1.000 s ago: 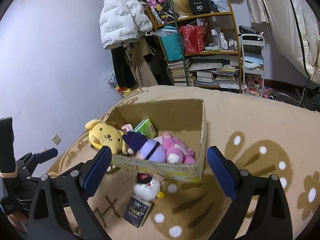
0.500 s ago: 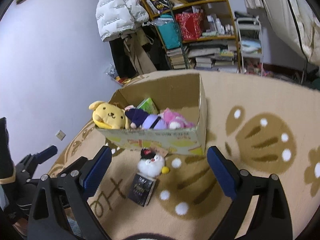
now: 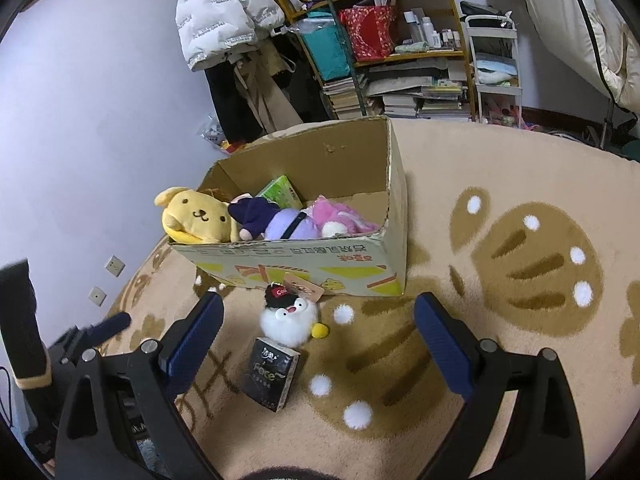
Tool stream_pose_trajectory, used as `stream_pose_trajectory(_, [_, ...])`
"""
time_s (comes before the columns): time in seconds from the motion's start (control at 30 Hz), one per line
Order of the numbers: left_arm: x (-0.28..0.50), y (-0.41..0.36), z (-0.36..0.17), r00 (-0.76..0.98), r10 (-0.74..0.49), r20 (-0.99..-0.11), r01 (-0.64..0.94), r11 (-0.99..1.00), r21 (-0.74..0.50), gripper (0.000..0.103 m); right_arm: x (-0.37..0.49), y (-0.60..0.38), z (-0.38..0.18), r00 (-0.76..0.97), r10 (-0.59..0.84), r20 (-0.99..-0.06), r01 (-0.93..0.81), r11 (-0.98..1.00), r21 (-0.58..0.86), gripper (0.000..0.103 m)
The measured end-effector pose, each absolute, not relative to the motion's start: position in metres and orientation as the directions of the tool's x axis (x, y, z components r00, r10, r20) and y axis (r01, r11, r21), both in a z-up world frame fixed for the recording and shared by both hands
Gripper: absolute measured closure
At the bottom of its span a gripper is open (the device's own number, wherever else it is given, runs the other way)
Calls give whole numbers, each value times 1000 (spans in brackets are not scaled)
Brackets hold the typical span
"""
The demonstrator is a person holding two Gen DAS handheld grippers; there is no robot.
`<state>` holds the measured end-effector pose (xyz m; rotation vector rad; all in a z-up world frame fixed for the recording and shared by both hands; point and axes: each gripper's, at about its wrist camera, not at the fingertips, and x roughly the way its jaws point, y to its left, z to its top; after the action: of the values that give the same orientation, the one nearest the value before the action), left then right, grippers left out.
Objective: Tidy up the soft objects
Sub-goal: 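Lower the left tool onto the black Face tissue pack while the right tool approaches the penguin plush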
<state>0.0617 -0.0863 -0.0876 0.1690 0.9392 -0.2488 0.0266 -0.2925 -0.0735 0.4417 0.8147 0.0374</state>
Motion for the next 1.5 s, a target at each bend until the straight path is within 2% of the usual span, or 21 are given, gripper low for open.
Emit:
stream_pose_trajectory(0.17, [68,-88,-103,520,-182,-835,283,959,-33,1,37,-293,-83,671,204,-713,147,906,397,3])
stream_pose_trajectory(0.57, [77,-105,-132,442,-232,-866,330,940,-83,2,59,-298,-108,618,217,-756,187,893,409,3])
stream_pose_trajectory(1.07, [84,-133,-160,393,-179,-902,385,923,-15,2,71,-294,-138,548,275,-790,206,871,446,3])
stream_pose_trajectory(1.13, [83,-136,-164,387,-165,-907,394,919,0,6,73,-293,-141,542,280,-793,206,870,448,3])
stream_pose_trajectory(1.4, [81,-139,-179,354,-143,-924,405,914,14,48,77,-288,-149,534,313,-786,177,867,466,3])
stream_pose_trajectory(1.5, [86,-132,-179,349,-147,-926,372,928,-7,54,79,-282,-148,539,328,-776,153,867,474,4])
